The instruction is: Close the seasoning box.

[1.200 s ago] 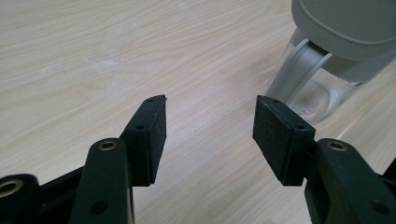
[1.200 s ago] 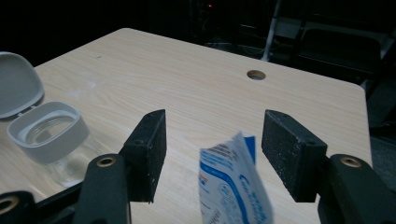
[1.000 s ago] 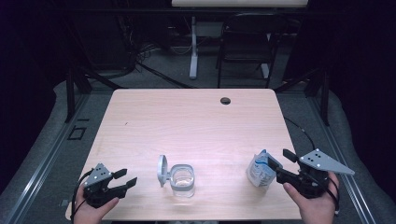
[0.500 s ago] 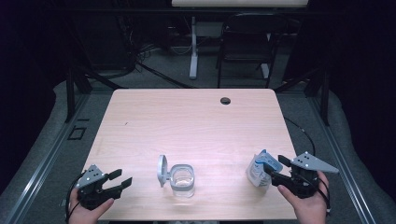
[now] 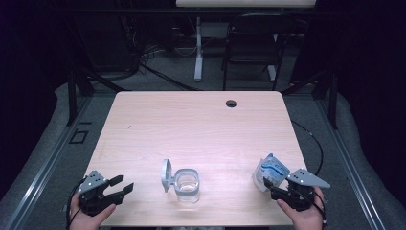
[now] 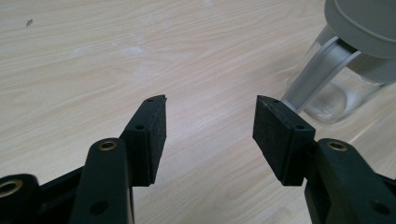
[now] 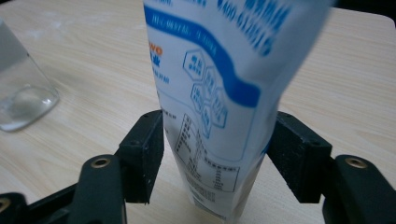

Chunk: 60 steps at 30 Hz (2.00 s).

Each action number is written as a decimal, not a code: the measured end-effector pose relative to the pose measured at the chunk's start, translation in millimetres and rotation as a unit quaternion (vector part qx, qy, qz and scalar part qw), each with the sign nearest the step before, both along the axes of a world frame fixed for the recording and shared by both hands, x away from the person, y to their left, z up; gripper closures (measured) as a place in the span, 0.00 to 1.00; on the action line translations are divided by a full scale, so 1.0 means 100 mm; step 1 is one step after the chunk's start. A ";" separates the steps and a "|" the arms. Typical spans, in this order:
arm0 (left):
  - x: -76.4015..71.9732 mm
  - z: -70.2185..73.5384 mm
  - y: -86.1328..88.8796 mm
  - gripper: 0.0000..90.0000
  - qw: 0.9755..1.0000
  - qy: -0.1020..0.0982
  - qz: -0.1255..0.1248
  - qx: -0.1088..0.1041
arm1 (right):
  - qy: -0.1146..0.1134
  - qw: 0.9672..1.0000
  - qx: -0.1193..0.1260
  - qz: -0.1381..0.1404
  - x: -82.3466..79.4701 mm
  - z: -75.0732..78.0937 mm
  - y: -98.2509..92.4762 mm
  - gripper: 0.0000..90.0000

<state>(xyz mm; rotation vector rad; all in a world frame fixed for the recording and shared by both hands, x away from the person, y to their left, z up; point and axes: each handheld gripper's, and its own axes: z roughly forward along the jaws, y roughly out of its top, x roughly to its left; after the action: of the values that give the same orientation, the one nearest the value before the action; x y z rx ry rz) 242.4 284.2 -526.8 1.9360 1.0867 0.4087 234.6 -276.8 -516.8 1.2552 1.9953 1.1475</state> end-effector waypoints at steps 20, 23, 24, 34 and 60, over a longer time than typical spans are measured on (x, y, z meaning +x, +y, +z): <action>-0.01 0.02 0.02 0.50 1.000 -0.005 0.008 0.009 | 0.000 1.000 -0.016 -0.012 0.04 -0.26 0.07 0.38; -0.01 0.03 0.02 0.50 1.000 -0.006 0.008 0.010 | 0.000 1.000 -0.008 -0.016 0.05 -0.27 0.08 0.39; -0.01 0.03 0.02 0.50 1.000 -0.006 0.009 0.011 | 0.002 1.000 -0.005 -0.017 0.05 -0.27 0.07 0.39; -0.01 0.03 0.02 0.50 1.000 -0.006 0.012 0.010 | -0.024 1.000 -0.004 -0.010 0.05 -0.37 0.06 0.40; 0.00 0.00 0.05 0.50 1.000 -0.001 0.017 0.008 | -0.013 1.000 -0.002 -0.016 0.14 -0.56 0.07 0.39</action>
<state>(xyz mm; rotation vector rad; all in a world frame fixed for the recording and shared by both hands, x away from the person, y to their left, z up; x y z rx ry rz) 242.6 288.8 -526.8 1.9316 1.1203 0.4391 248.6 -269.4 -572.8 1.2586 1.9503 1.1385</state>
